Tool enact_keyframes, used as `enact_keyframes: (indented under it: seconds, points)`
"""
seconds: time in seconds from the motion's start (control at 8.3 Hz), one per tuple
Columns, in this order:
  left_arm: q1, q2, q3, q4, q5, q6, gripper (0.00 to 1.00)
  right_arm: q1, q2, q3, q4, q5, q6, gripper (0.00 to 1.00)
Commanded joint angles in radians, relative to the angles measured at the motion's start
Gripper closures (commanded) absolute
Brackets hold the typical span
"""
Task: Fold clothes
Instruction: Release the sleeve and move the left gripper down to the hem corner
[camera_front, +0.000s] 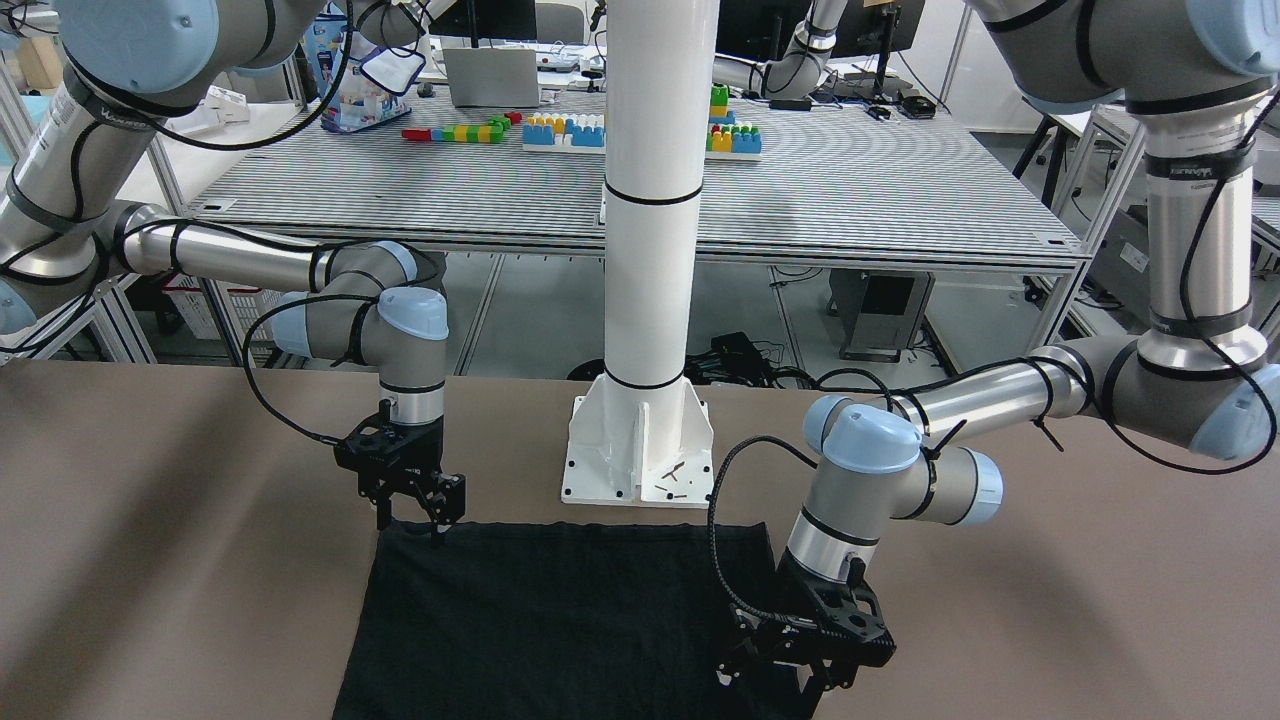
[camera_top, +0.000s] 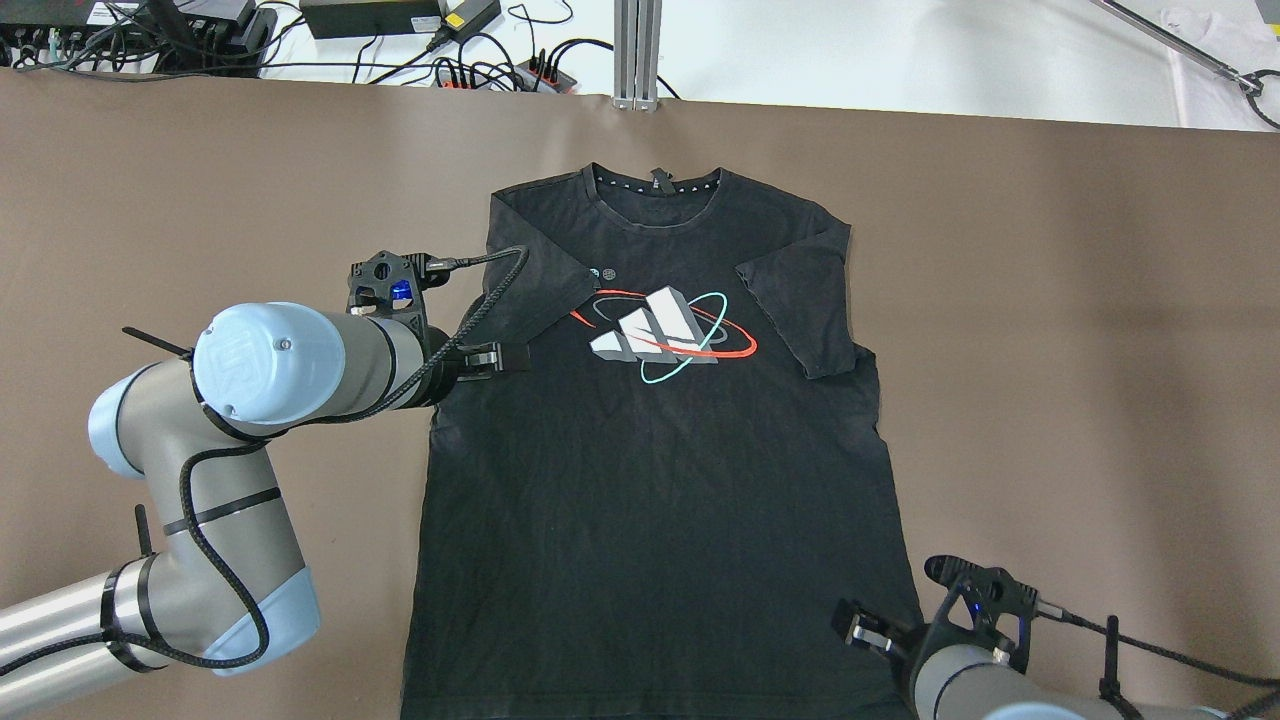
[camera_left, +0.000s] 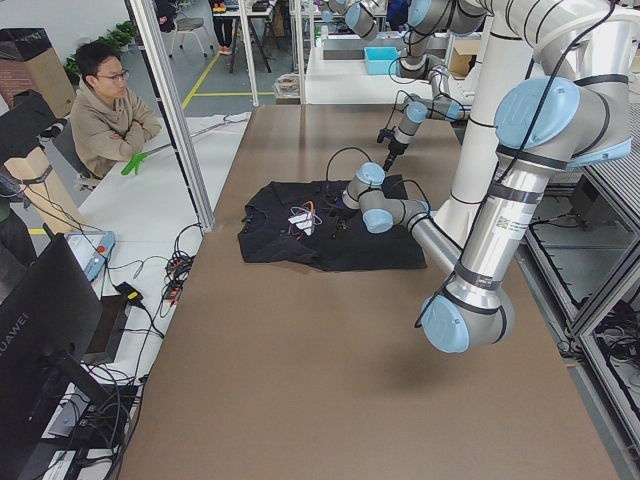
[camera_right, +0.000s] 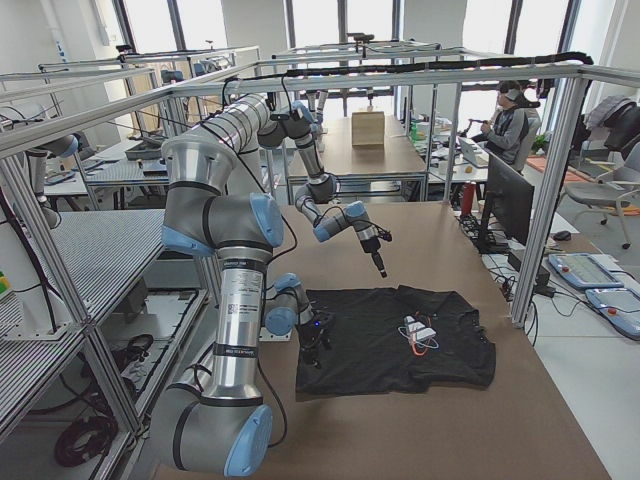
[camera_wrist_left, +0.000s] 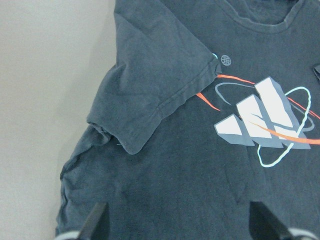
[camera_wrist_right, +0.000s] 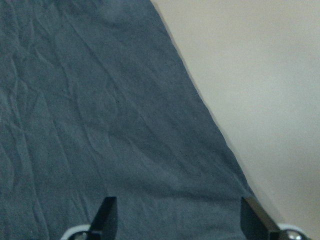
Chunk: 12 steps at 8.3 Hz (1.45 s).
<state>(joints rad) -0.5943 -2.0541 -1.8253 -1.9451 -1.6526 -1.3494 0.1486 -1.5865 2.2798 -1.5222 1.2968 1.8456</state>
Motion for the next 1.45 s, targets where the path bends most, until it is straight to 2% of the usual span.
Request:
enact_keyframes:
  seconds: [0.0,0.24,0.36,0.6,0.84,0.96,1.08,1.2,1.32]
  points:
    - [0.001,0.005,-0.005,0.002,0.010,-0.014,0.00,-0.159,-0.105,0.047,0.000,-0.085,0.133,0.16]
    - [0.002,0.011,-0.008,0.002,0.011,-0.016,0.00,-0.207,-0.128,-0.012,0.051,-0.136,0.136,0.22]
    - [0.004,0.011,-0.008,0.002,0.023,-0.019,0.00,-0.205,-0.136,-0.069,0.139,-0.142,0.135,0.24]
    - [0.043,0.008,-0.006,0.002,0.074,-0.025,0.00,-0.205,-0.235,-0.089,0.296,-0.149,0.116,0.27]
    - [0.044,0.005,-0.005,0.002,0.074,-0.027,0.00,-0.205,-0.259,-0.092,0.324,-0.148,0.115,0.27]
    - [0.044,0.005,-0.005,0.002,0.074,-0.027,0.00,-0.207,-0.256,-0.094,0.324,-0.148,0.116,0.34]
    - [0.044,0.005,-0.003,0.002,0.074,-0.027,0.00,-0.210,-0.250,-0.098,0.326,-0.149,0.119,0.56]
    - [0.044,0.005,-0.003,0.002,0.074,-0.027,0.00,-0.210,-0.238,-0.115,0.329,-0.149,0.132,0.89]
    - [0.044,0.005,-0.003,0.002,0.076,-0.027,0.00,-0.211,-0.233,-0.121,0.332,-0.149,0.133,1.00]
